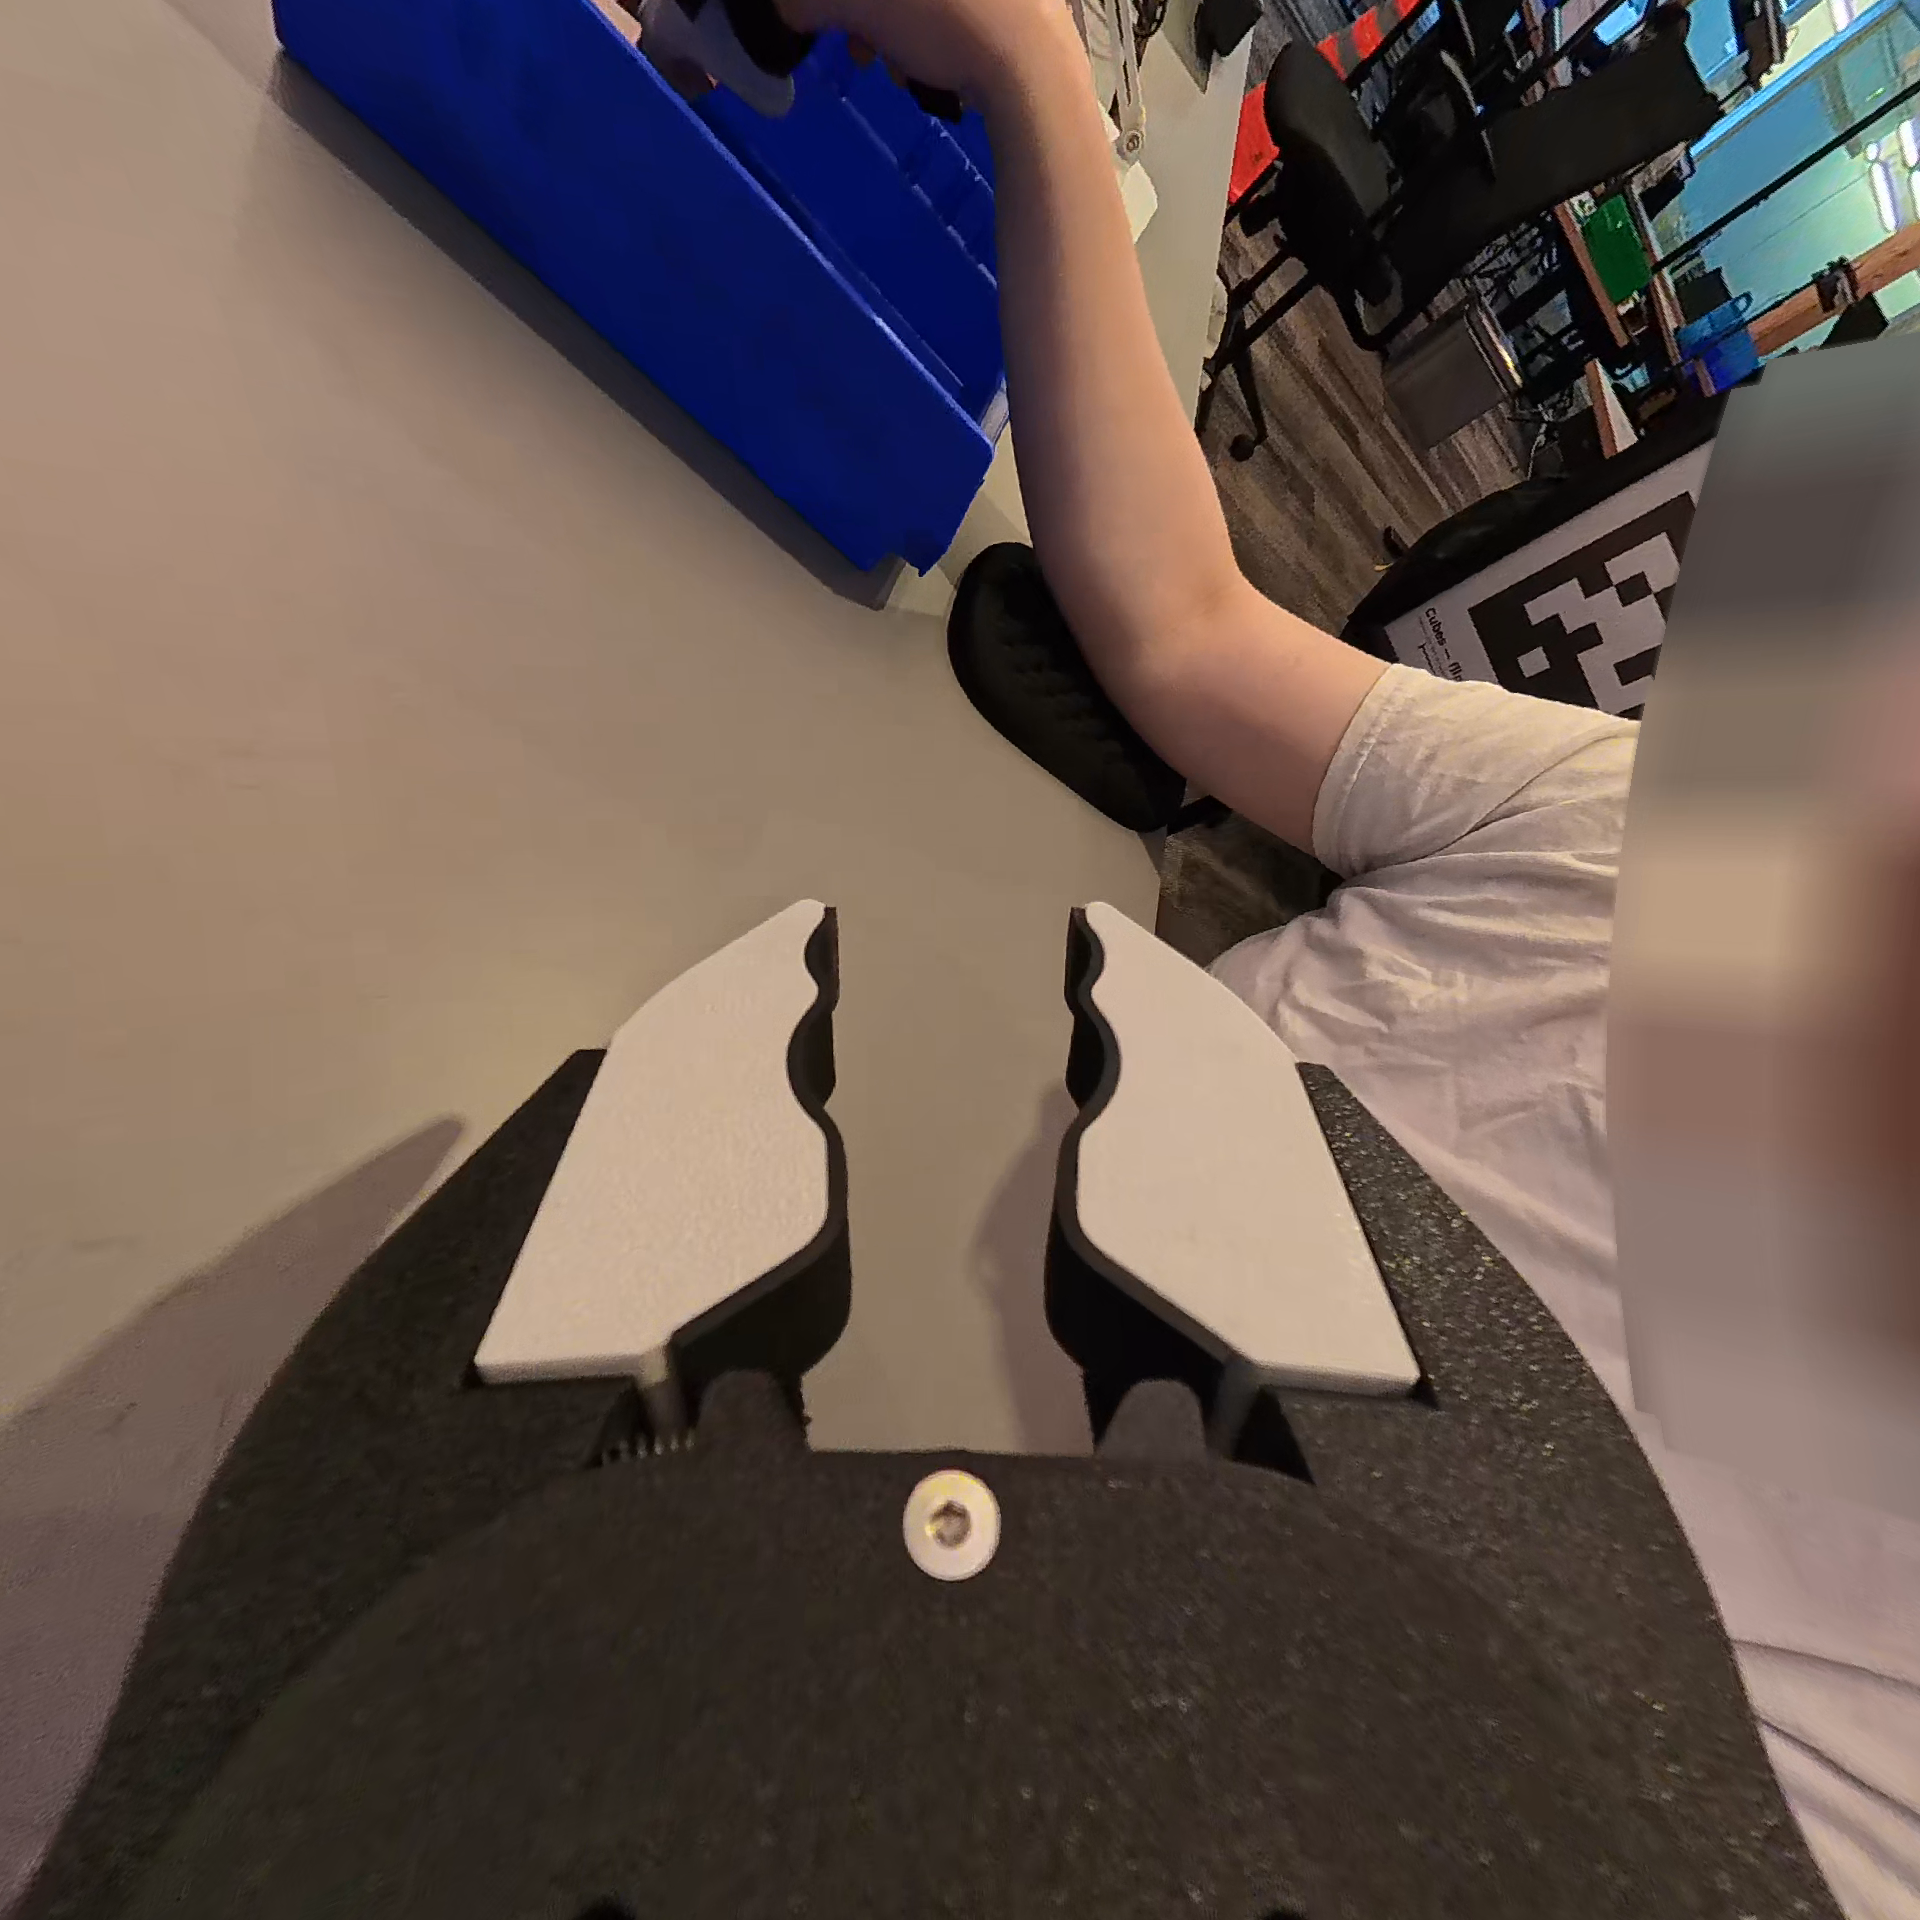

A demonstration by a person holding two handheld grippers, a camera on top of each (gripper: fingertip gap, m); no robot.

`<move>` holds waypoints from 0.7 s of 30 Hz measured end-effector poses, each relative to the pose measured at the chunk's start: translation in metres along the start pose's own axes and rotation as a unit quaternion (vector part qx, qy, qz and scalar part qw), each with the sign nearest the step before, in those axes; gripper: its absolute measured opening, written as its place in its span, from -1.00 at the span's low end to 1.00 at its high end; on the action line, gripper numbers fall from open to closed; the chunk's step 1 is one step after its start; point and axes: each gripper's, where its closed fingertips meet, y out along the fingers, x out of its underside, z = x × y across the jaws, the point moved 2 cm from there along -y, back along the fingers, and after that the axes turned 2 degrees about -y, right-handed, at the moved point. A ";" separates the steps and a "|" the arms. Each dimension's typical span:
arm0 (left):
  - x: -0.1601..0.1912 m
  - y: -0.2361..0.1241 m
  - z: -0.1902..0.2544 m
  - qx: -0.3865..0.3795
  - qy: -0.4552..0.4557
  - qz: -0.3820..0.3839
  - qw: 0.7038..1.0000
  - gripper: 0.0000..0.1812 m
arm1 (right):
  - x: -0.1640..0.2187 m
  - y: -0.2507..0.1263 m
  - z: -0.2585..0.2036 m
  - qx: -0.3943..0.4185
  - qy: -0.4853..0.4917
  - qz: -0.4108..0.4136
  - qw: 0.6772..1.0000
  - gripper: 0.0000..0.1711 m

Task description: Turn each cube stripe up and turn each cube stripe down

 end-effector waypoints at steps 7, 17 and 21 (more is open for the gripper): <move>0.007 0.004 0.001 0.008 -0.008 -0.018 1.000 -0.57 | 0.000 0.002 0.002 0.018 0.002 0.001 1.000 -0.47; 0.007 0.002 0.003 0.010 -0.006 -0.013 1.000 -0.58 | 0.001 -0.002 0.001 0.010 0.003 0.005 1.000 -0.40; 0.008 0.003 0.004 0.010 -0.005 -0.019 1.000 -0.58 | 0.003 -0.008 0.001 0.018 -0.005 0.002 1.000 -0.36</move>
